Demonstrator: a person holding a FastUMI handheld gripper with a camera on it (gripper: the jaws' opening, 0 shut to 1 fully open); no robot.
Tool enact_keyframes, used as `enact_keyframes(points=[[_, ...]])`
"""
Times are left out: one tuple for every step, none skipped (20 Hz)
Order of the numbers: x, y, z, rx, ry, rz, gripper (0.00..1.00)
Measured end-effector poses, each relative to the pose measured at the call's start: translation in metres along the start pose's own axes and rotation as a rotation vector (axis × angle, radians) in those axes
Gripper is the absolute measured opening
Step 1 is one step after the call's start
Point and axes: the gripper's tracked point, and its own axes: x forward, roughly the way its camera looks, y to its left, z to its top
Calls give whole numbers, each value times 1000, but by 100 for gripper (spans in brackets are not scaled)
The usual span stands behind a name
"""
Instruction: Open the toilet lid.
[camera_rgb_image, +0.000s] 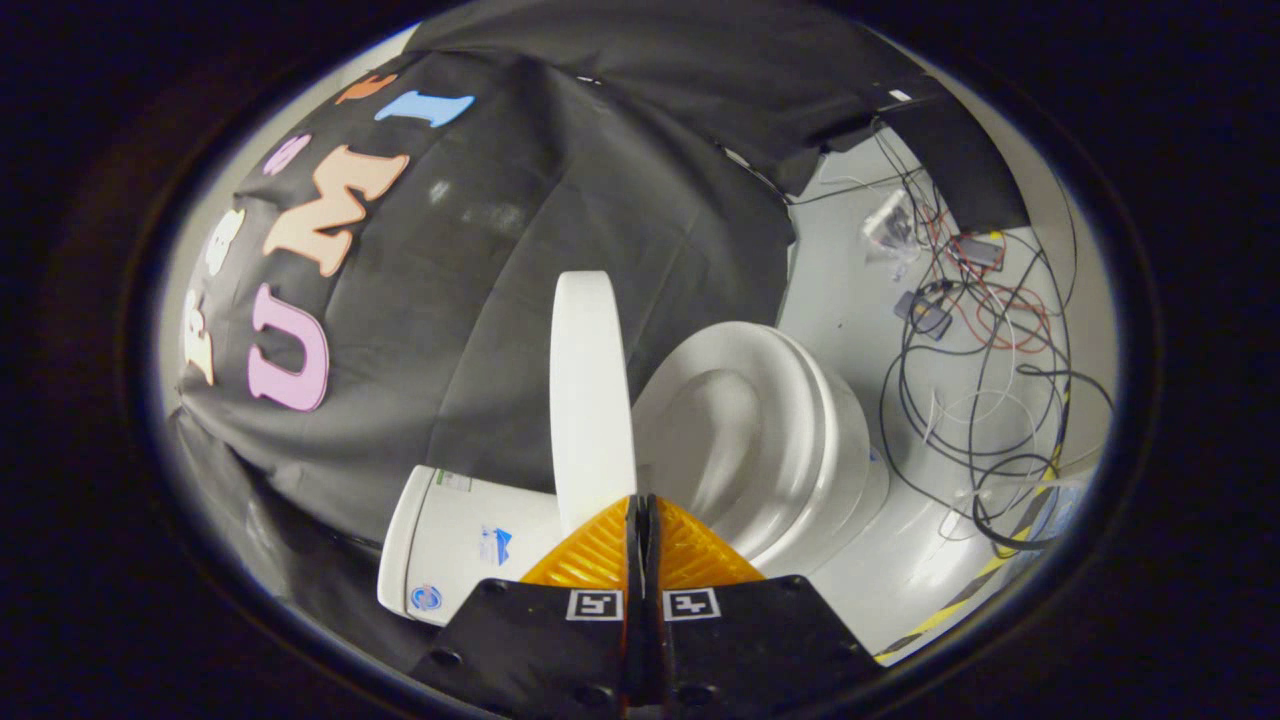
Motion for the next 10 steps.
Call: enact_keyframes(points=[[-1,5,1,-16,-4,-6,1],[-3,9,1,-30,-5,-14,1],[-4,13,2,-35,-9,-17,1],[-5,17,3,-45,-12,-18,0],[-6,22,0,-67,-14,-25,0],[-7,25,0,-85,-14,-32,1],[-9,31,0,-101,-13,-33,1],[-10,37,1,-112,-14,-30,0],[-12,42,1,-129,-18,-31,1],[-13,46,1,-141,-25,-42,0]])
